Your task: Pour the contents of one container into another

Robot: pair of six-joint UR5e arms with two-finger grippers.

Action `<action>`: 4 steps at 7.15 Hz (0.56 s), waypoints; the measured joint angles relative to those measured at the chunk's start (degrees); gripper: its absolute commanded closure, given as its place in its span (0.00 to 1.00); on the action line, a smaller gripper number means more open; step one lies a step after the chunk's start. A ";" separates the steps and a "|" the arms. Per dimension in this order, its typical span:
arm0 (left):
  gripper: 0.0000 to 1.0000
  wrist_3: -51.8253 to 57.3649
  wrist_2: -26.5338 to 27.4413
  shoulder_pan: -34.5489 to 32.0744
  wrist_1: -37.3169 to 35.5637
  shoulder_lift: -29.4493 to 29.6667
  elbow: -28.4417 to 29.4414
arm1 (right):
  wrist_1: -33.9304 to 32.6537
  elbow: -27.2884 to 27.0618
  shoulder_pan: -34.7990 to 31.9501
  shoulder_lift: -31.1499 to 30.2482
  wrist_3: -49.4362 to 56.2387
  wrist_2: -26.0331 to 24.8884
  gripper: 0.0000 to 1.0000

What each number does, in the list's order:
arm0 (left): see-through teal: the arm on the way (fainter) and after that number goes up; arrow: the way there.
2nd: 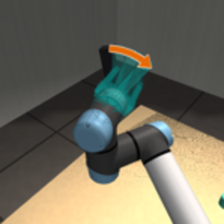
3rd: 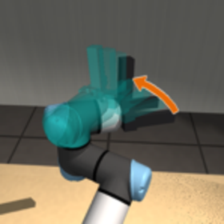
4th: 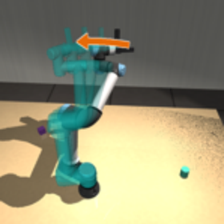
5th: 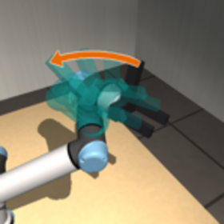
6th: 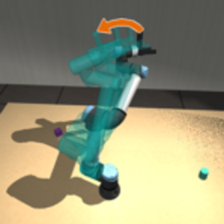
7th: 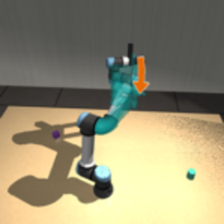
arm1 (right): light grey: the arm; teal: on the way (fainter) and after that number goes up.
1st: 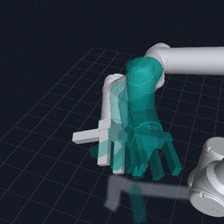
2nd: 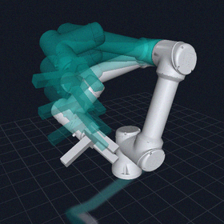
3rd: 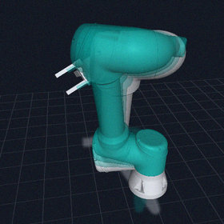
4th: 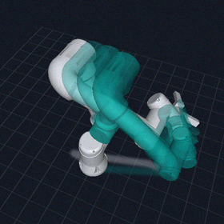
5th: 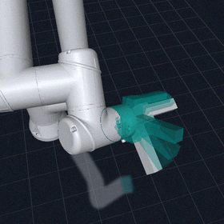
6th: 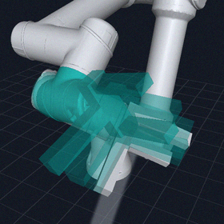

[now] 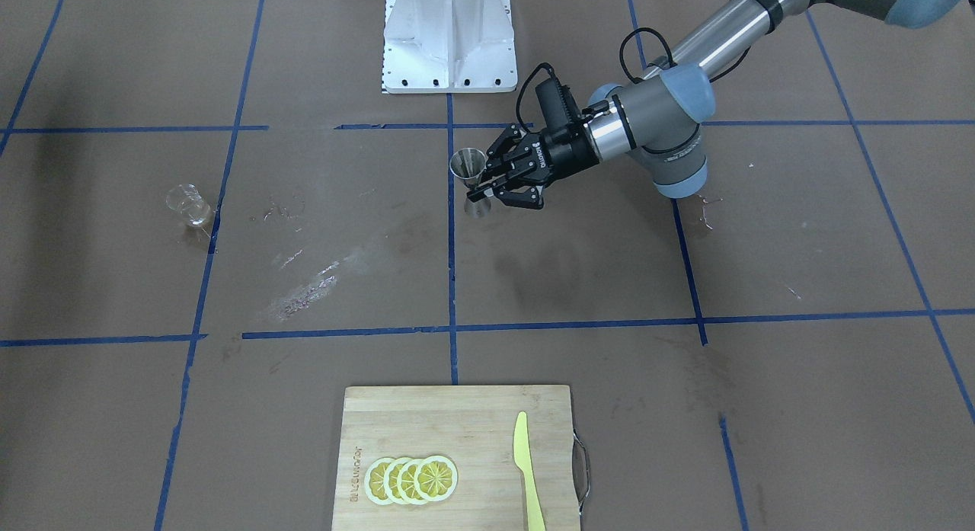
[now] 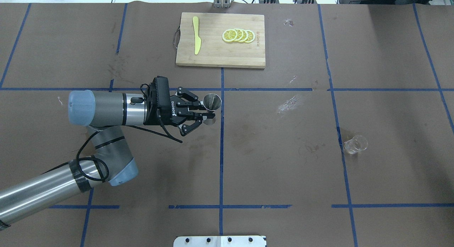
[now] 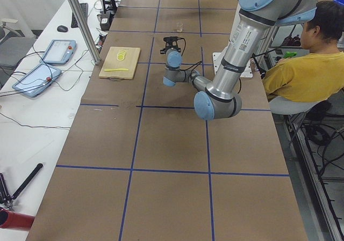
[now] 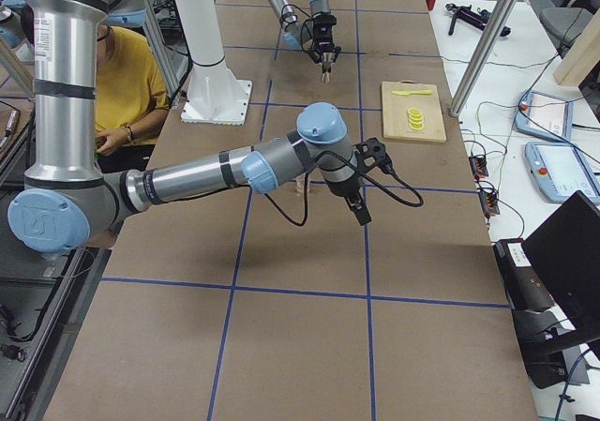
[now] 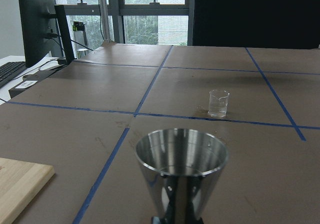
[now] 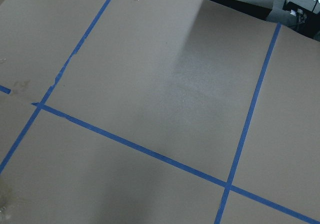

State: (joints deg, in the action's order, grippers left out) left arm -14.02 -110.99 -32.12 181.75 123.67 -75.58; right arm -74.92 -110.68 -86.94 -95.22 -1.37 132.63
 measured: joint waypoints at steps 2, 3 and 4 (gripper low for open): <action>1.00 -0.11 0.11 0.93 -1.72 3.17 1.42 | -0.05 -0.22 -0.06 -1.07 -3.66 0.04 0.00; 1.00 -0.14 0.09 1.38 -2.81 4.36 1.59 | -0.28 -0.41 -0.07 -1.32 -6.15 0.11 0.00; 1.00 -0.18 0.08 1.82 -3.37 5.21 1.79 | -0.61 -0.71 -0.05 -1.41 -8.93 0.40 0.00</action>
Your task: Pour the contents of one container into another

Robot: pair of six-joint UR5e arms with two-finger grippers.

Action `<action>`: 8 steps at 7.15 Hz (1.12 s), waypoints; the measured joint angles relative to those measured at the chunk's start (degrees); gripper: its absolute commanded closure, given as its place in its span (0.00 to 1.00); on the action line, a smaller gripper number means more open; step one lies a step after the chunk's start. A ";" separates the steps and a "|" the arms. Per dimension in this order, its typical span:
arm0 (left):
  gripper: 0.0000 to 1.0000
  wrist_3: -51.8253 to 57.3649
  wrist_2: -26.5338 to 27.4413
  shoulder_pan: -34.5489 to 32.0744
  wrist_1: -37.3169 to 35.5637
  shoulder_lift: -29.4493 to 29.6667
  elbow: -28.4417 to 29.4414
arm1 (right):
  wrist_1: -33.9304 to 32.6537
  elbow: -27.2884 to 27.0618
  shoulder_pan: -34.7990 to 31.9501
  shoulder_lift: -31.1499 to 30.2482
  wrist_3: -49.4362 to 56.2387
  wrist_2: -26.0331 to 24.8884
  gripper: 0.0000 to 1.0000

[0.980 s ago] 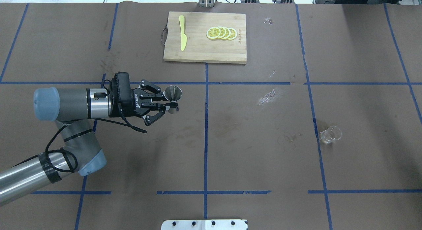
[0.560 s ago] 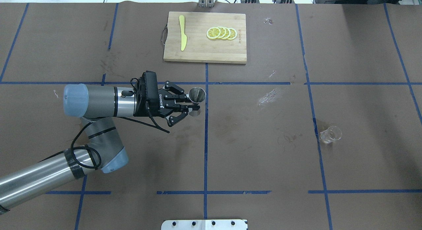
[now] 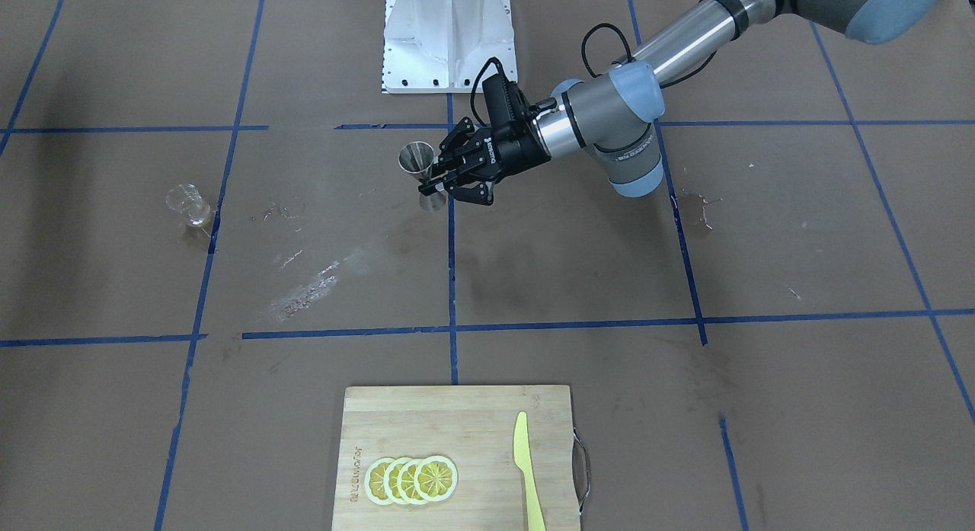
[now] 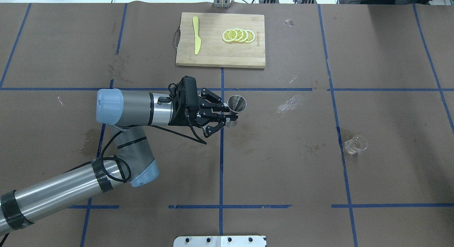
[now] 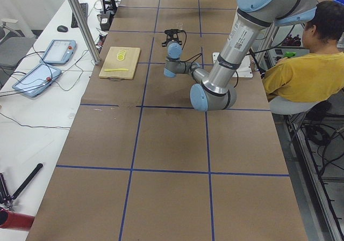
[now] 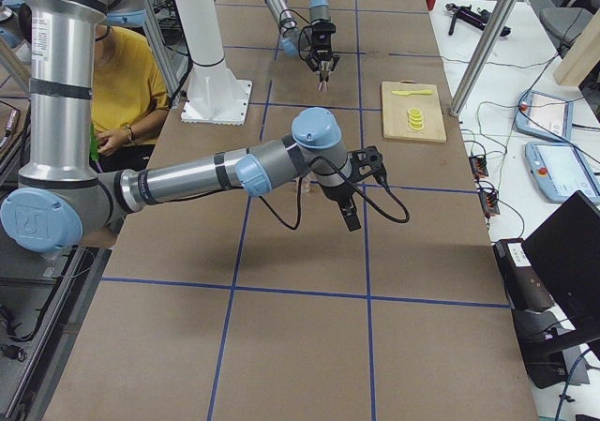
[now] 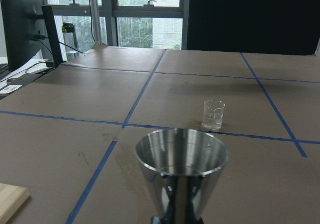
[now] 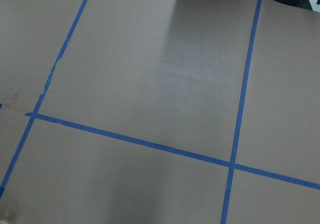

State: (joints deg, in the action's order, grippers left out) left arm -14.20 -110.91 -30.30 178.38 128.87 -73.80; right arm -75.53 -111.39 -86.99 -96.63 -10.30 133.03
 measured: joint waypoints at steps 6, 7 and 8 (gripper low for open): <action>1.00 0.19 -1.31 -0.31 0.30 -0.79 -0.11 | 0.06 -11.03 10.45 -0.49 -22.67 -3.57 0.00; 1.00 0.26 -1.95 -0.73 0.61 -1.36 -0.27 | 0.43 -12.96 13.29 -0.80 -26.87 -6.06 0.01; 1.00 0.30 -2.21 -0.95 0.80 -1.78 -0.39 | 2.13 -14.53 16.07 -1.61 -31.66 -8.42 0.00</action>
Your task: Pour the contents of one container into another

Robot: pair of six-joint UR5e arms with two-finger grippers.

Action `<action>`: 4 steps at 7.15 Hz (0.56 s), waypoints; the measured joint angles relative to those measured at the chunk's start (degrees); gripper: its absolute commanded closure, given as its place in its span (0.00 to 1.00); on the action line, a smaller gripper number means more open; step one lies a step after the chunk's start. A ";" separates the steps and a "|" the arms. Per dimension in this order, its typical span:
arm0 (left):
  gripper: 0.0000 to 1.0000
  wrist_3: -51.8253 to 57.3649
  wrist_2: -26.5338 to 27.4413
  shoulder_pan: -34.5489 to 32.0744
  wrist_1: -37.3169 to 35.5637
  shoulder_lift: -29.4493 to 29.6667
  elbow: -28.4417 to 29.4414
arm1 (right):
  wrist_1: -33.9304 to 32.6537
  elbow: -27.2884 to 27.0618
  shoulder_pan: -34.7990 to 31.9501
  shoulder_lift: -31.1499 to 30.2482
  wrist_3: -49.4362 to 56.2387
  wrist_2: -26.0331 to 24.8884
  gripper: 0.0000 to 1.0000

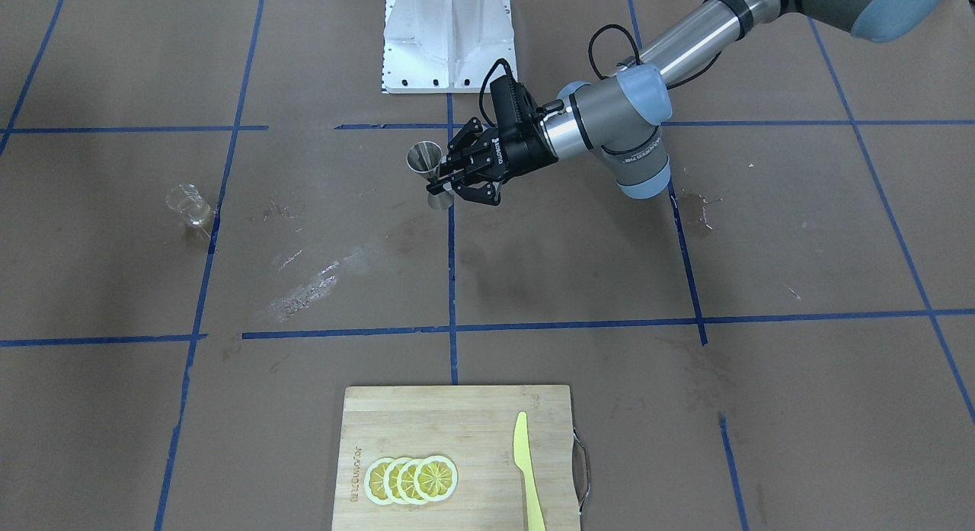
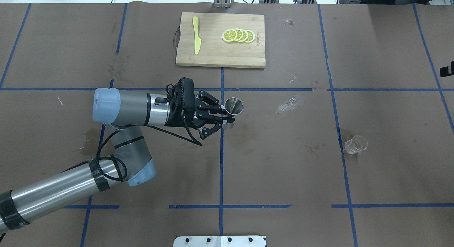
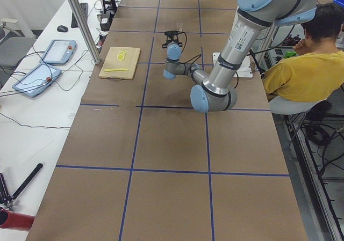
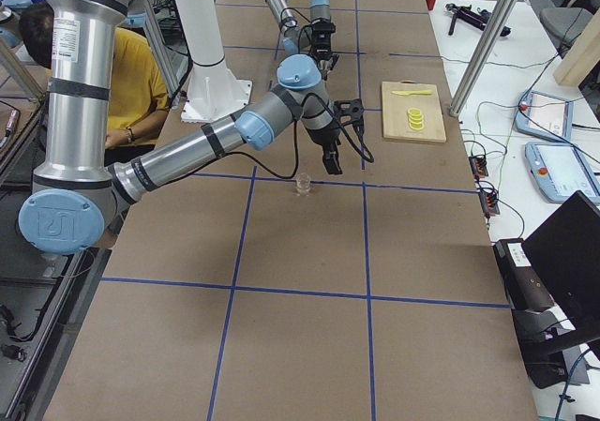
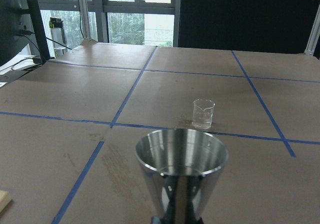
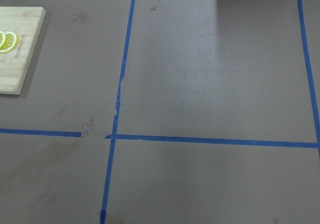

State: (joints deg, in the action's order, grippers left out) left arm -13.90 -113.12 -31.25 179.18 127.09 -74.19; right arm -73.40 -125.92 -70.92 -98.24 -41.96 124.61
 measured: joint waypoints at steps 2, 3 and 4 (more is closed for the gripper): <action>1.00 0.00 -0.08 -0.16 0.16 -0.34 -0.07 | 9.77 -1.36 6.95 -4.43 -9.46 -8.11 0.00; 1.00 -0.04 -0.06 -0.19 0.19 -0.45 -0.10 | 13.31 -1.55 11.50 -5.83 -14.27 -14.21 0.00; 1.00 -0.06 -0.02 -0.21 0.20 -0.49 -0.14 | 15.35 -1.64 17.35 -6.47 -19.03 -22.14 0.00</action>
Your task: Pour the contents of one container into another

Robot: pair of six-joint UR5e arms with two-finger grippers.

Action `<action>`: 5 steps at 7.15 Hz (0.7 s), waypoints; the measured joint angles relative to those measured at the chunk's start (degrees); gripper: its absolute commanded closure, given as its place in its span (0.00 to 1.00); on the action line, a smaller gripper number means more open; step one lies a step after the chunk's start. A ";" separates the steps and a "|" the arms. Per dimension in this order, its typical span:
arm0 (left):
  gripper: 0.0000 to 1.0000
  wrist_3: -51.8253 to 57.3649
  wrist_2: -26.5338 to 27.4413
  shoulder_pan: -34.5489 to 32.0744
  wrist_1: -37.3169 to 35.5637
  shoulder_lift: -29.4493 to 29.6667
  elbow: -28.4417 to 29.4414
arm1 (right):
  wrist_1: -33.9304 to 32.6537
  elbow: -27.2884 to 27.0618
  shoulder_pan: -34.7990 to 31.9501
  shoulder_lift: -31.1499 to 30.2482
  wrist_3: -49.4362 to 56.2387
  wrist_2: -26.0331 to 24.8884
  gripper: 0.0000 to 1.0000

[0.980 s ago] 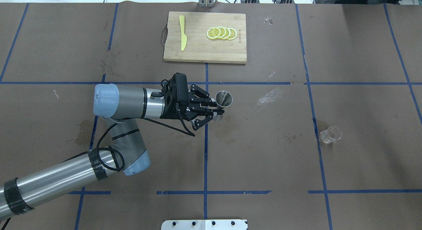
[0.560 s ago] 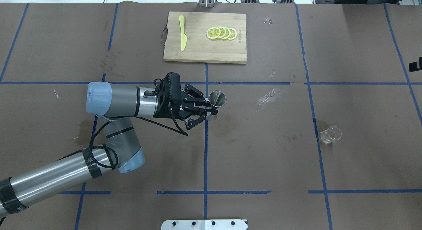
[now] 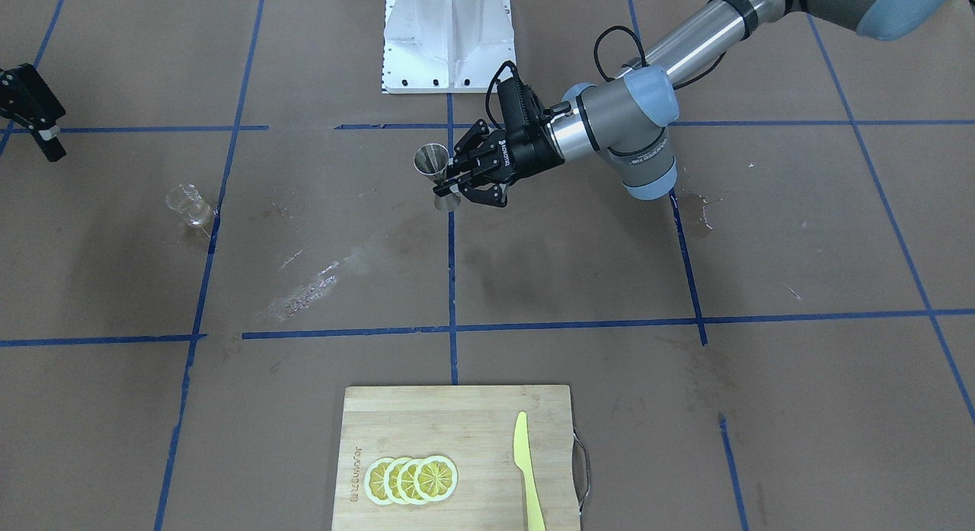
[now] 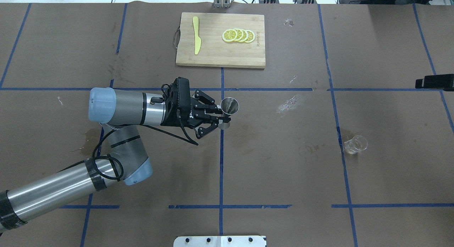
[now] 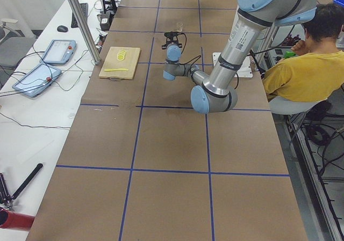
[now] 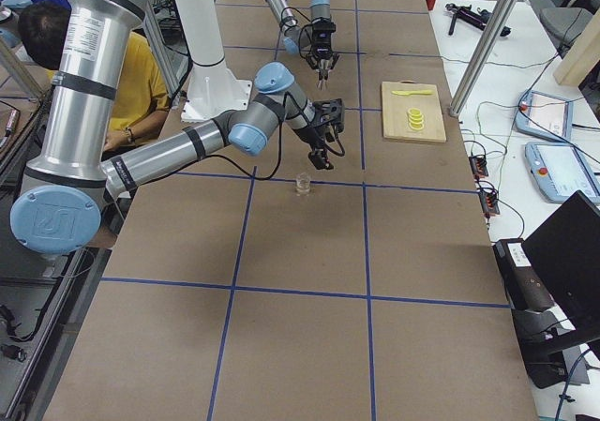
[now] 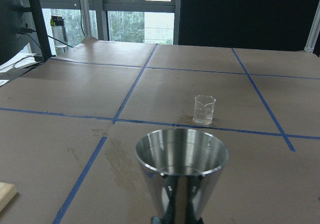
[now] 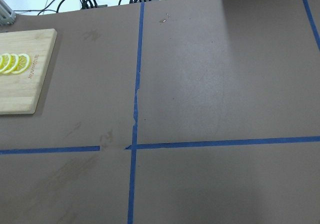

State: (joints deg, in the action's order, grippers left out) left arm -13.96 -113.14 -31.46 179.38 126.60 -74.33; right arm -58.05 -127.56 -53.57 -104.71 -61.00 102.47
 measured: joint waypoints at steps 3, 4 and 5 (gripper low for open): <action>1.00 -0.09 0.13 -0.08 0.16 -1.42 -1.50 | 1.65 0.06 18.57 -1.00 -11.09 -26.21 0.00; 1.00 -0.15 0.19 -0.08 0.17 -1.88 -2.02 | 1.69 0.82 25.10 -1.34 -14.77 -36.05 0.00; 1.00 -0.17 0.28 -0.04 0.18 -2.06 -2.24 | 1.73 3.00 31.50 -1.40 -18.01 -46.37 0.00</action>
State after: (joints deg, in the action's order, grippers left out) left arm -14.14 -112.87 -31.50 179.56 124.54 -76.57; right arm -56.32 -124.56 -22.07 -106.11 -79.01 56.10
